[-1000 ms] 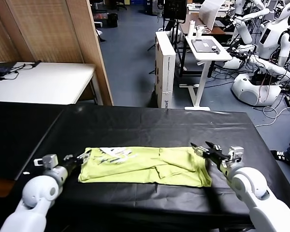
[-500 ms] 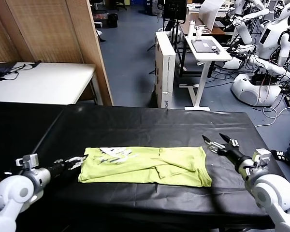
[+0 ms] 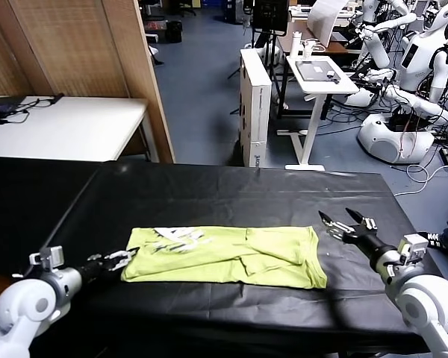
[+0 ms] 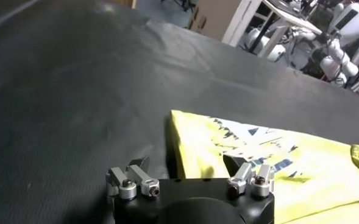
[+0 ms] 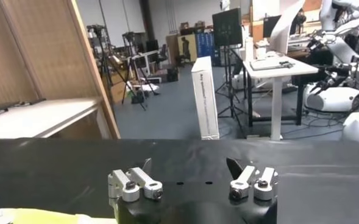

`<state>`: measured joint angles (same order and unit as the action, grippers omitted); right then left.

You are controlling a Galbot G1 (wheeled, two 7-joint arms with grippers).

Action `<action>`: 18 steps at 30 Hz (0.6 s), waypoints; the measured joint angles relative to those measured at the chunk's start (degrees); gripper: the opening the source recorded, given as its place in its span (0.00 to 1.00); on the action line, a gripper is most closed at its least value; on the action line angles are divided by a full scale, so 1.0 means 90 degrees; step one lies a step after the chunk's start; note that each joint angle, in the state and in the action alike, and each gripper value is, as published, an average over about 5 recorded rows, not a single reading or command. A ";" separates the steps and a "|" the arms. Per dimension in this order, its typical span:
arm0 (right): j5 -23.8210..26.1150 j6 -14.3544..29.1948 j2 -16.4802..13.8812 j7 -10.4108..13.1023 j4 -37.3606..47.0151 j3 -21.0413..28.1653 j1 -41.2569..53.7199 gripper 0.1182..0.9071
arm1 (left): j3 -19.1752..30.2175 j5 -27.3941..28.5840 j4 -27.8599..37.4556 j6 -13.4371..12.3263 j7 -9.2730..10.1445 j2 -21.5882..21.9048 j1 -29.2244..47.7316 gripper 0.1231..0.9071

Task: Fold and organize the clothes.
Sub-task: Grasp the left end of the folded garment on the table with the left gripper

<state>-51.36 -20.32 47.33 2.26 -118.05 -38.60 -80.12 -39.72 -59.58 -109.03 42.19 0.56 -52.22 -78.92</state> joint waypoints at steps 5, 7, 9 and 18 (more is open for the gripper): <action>0.0000 0.0056 0.0001 0.0013 -0.0042 -0.0033 -0.0047 1.00 | 0.0047 0.0018 0.0017 -0.0018 -0.0001 -0.0118 -0.0016 1.00; 0.0000 0.0064 -0.0005 0.0014 -0.0057 -0.0052 -0.0069 1.00 | 0.0053 0.0019 0.0041 -0.0021 -0.0014 -0.0172 -0.0021 1.00; 0.0000 0.0067 -0.0010 0.0017 -0.0065 -0.0064 -0.0080 1.00 | 0.0054 0.0025 0.0060 -0.0024 -0.0033 -0.0220 -0.0035 1.00; 0.0036 0.0072 0.0014 0.0027 -0.0102 -0.0042 -0.0102 1.00 | 0.0135 0.0020 -0.0105 -0.0028 -0.0086 -0.0431 -0.0139 0.98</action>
<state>-51.03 -19.67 47.45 2.51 -118.97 -38.97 -81.03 -38.50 -59.40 -109.97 41.93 -0.21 -56.10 -80.17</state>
